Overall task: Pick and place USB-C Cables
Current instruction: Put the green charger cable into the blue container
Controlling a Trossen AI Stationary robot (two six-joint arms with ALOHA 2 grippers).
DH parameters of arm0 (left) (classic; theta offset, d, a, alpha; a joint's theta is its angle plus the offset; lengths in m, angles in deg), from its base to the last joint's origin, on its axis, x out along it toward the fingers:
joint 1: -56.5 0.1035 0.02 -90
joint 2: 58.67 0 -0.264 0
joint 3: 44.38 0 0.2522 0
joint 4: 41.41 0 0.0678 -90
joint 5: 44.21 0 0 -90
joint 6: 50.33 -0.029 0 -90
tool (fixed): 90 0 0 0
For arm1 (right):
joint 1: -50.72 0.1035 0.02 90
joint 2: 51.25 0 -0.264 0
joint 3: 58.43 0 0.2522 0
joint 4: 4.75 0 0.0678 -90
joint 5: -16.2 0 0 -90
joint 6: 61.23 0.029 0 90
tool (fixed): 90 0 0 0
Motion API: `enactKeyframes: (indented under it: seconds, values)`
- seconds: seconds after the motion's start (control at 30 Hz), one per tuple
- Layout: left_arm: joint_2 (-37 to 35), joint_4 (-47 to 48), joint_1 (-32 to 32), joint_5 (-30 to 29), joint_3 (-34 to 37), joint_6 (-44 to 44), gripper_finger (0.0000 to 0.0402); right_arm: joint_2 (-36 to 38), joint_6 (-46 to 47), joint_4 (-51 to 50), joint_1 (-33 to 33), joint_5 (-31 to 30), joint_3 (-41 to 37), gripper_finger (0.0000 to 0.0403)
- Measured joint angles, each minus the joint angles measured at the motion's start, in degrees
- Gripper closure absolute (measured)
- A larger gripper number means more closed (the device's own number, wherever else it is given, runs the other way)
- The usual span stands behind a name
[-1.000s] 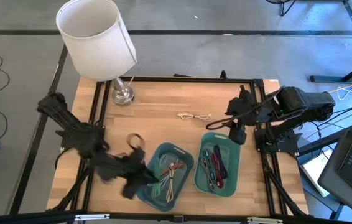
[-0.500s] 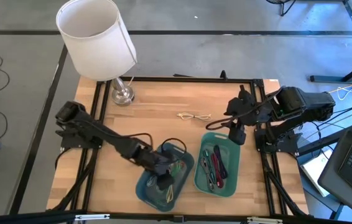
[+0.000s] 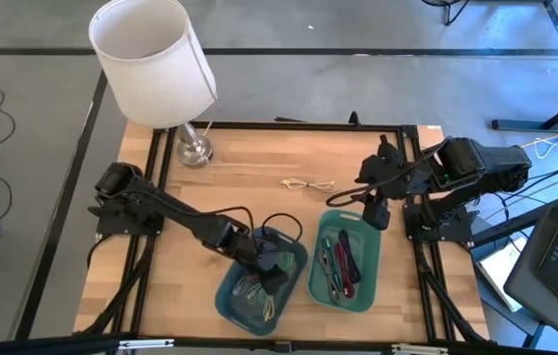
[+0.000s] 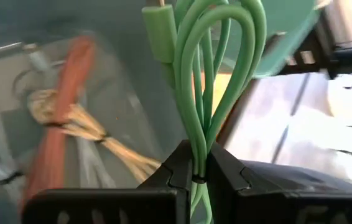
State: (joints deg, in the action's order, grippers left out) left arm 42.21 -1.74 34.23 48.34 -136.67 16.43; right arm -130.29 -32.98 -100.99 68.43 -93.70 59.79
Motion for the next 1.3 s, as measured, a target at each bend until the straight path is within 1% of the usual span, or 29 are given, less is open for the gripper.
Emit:
enactKeyframes:
  seconds: [0.1, 0.17, 0.3, 0.37, 0.43, 0.5, 0.63, 0.7, 0.87, 1.07, 1.3]
  values:
    - [1.5, 3.8, -0.5, 0.0, -6.1, -0.2, 0.0383, 0.0, 0.0, 0.0, 0.0, 0.0, 0.0, 0.0201]
    - [3.4, 8.4, -0.7, -0.6, -12.2, -0.5, 0.0383, 0.0, 0.0, 0.0, 0.0, 0.0, 0.0, 0.0201]
    - [9.4, 24.3, -1.1, -1.1, -25.2, -0.9, 0.0383, 0.0, -0.4, 0.0, 0.0, 0.0, 0.0, 0.0201]
    - [12.2, 31.8, -1.2, -1.0, -30.6, -1.0, 0.0383, 0.0, -1.0, -0.1, 0.0, 0.0, 0.0, 0.0201]
    - [14.3, 35.5, -1.3, -1.0, -34.2, -1.0, 0.0383, 0.0, -1.7, -0.1, 0.0, 0.0, 0.0, 0.0201]
    - [15.4, 36.4, -0.9, -0.9, -35.3, -1.0, 0.0383, 0.0, -1.9, -0.1, 0.0, 0.0, 0.0, 0.0201]
    - [16.4, 36.2, 0.4, -1.3, -35.3, 0.1, 0.0383, 0.0, -1.9, -0.1, 0.0, 0.0, 0.0, 0.0201]
    - [16.7, 39.1, 0.8, -1.5, -35.3, 1.6, 0.0383, 0.0, -1.9, -0.1, 0.0, 0.0, 0.0, 0.0201]
    - [19.3, 41.7, 2.0, 0.7, -35.3, 3.5, 0.0383, 0.0, -2.9, -0.3, 0.0, 0.5, 0.0, 0.0201]
    - [22.3, 36.5, 1.2, 3.0, -35.3, 7.1, 0.0383, 0.0, -4.4, -0.8, 0.0, 2.0, 0.0, 0.0201]
    - [24.1, 35.7, 1.0, 1.9, -35.3, 11.3, 0.0383, 0.0, -4.7, -2.2, 0.0, 2.2, 0.0, 0.0201]
